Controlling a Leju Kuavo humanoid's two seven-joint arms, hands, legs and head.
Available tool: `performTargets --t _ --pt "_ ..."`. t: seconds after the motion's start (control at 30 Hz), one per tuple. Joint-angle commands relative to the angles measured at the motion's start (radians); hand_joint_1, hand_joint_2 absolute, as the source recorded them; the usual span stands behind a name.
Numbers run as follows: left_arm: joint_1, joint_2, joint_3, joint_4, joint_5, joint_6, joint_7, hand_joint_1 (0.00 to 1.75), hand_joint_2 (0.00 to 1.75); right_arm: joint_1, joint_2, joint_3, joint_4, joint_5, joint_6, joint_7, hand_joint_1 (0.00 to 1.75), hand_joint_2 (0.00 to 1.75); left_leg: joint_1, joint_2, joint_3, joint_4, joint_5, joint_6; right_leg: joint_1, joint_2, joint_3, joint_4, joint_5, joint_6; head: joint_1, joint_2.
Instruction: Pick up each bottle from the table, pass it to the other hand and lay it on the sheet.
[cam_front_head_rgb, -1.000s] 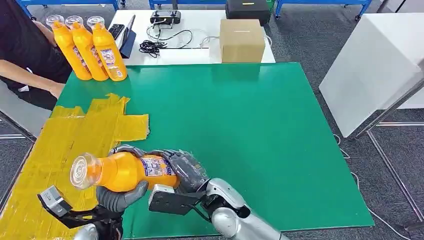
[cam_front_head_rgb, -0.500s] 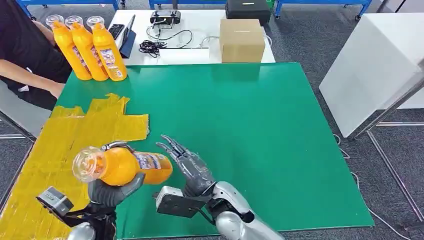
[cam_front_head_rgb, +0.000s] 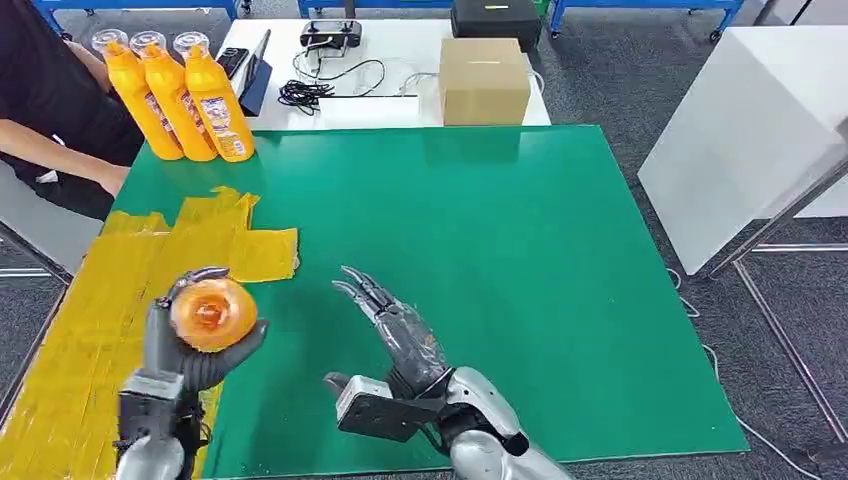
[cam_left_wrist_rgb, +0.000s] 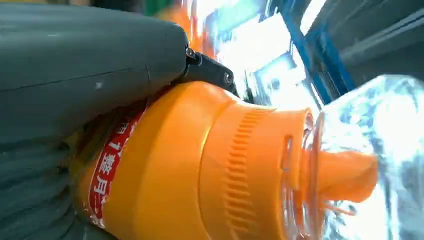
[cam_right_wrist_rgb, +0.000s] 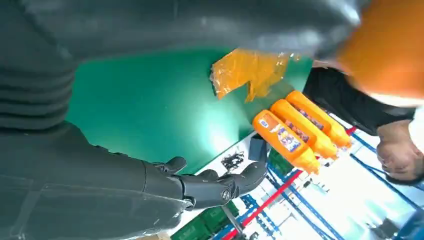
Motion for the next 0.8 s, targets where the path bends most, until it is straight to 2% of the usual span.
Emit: performTargets --t 0.03,0.1,0.23,0.63,0.67,0.73,0.8 --pt "-0.161 0.137 -0.007 0.454 -0.662 0.257 0.208 1.75 1.75 -0.060 -0.050 0.014 -0.018 -0.070 0.035 -0.028 0.00 0.00 0.000 0.000 0.003 -0.002 0.001 -0.001 0.000 -0.001 0.002 -0.001 0.000 -0.001 0.000 0.000" --pt "-0.172 0.138 -0.007 0.479 -0.647 0.257 0.197 1.75 1.75 -0.062 -0.048 0.015 -0.016 -0.070 0.035 -0.028 0.00 0.00 0.000 -0.001 0.004 -0.003 0.002 -0.002 0.000 -0.001 0.004 -0.002 0.001 -0.001 0.000 0.000" --pt "-0.238 0.169 -0.080 0.707 -0.750 0.257 0.279 1.75 1.75 -0.079 -0.053 0.036 -0.005 -0.084 0.042 -0.025 0.00 0.00 0.000 0.000 0.002 -0.002 0.002 -0.002 0.000 -0.001 0.002 0.000 0.000 0.000 0.000 0.000" --pt "-0.256 0.154 -0.119 0.800 -0.711 0.238 0.264 1.75 1.75 -0.067 -0.055 0.039 -0.003 -0.087 0.046 -0.014 0.00 0.00 0.001 -0.001 0.000 -0.001 0.001 -0.003 0.000 -0.001 0.001 0.000 0.000 0.000 0.000 0.000" --pt "-0.260 0.159 -0.126 0.807 -0.708 0.219 0.265 0.03 0.00 -0.066 -0.055 0.039 -0.003 -0.087 0.048 -0.013 0.00 0.00 0.001 -0.001 0.001 -0.001 0.001 -0.003 0.000 -0.001 0.001 0.000 0.000 0.000 0.000 0.000" --pt "-0.274 0.169 -0.131 0.825 -0.760 0.201 0.348 0.00 0.00 -0.063 -0.051 0.039 -0.002 -0.085 0.053 -0.008 0.00 0.00 0.001 -0.001 0.001 -0.001 0.001 -0.004 0.000 -0.002 0.002 0.000 -0.001 -0.001 0.000 0.000" --pt "-0.278 0.167 -0.138 0.831 -0.782 0.208 0.373 0.00 0.00 -0.062 -0.049 0.040 0.000 -0.084 0.054 -0.007 0.00 0.00 0.001 -0.002 0.000 -0.001 0.001 -0.003 0.000 -0.001 0.001 0.000 0.000 -0.001 0.000 0.000"
